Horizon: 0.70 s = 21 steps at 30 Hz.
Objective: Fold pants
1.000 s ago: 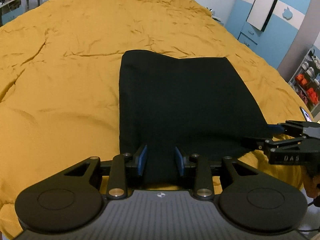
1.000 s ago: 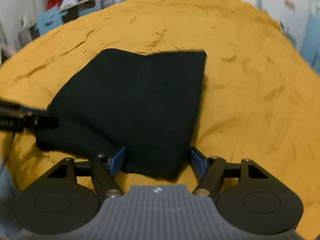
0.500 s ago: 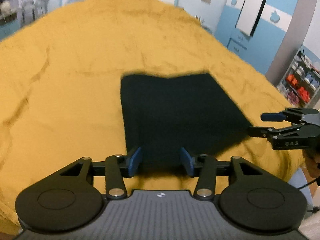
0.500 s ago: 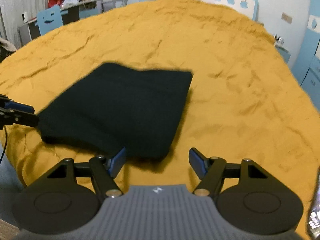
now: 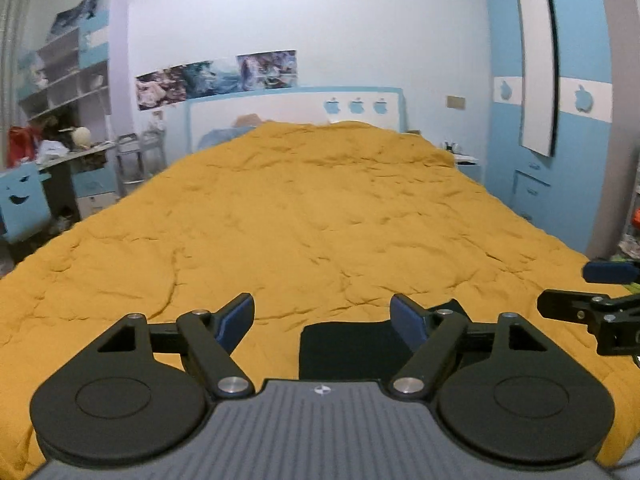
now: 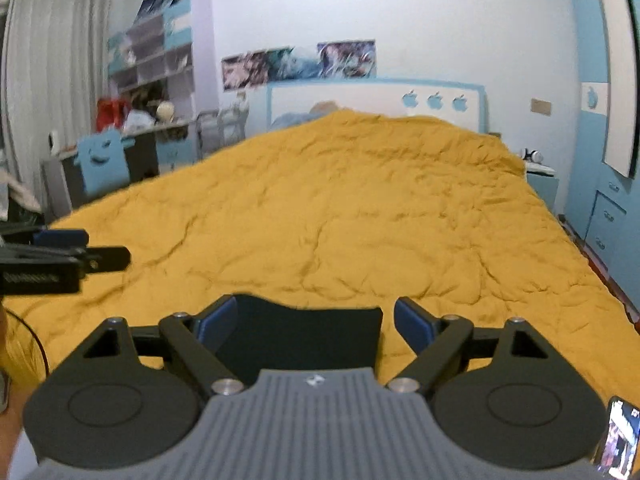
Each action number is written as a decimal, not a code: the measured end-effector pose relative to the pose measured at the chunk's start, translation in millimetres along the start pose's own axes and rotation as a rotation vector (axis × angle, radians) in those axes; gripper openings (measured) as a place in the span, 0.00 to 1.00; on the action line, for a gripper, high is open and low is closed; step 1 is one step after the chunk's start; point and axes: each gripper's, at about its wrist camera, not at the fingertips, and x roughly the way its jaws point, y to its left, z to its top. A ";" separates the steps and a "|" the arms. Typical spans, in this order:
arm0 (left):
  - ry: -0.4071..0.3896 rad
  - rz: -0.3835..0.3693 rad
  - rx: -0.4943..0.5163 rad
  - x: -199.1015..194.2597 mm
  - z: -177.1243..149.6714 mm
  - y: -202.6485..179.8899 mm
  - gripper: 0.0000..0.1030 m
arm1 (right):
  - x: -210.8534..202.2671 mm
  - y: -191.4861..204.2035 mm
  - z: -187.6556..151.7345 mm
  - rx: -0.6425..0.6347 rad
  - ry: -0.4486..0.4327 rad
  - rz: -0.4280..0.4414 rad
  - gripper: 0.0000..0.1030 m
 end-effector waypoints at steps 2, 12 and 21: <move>0.019 0.019 -0.027 -2.4 -1.9 -2.3 0.88 | -5.2 9.3 -2.8 0.003 -0.006 -0.017 0.80; 0.224 0.058 -0.060 -2.2 -29.5 1.4 0.88 | -4.9 32.5 -32.5 -0.008 0.192 0.012 0.80; 0.338 0.061 -0.048 5.2 -58.1 -4.6 0.88 | 5.4 30.8 -61.8 0.004 0.298 -0.014 0.80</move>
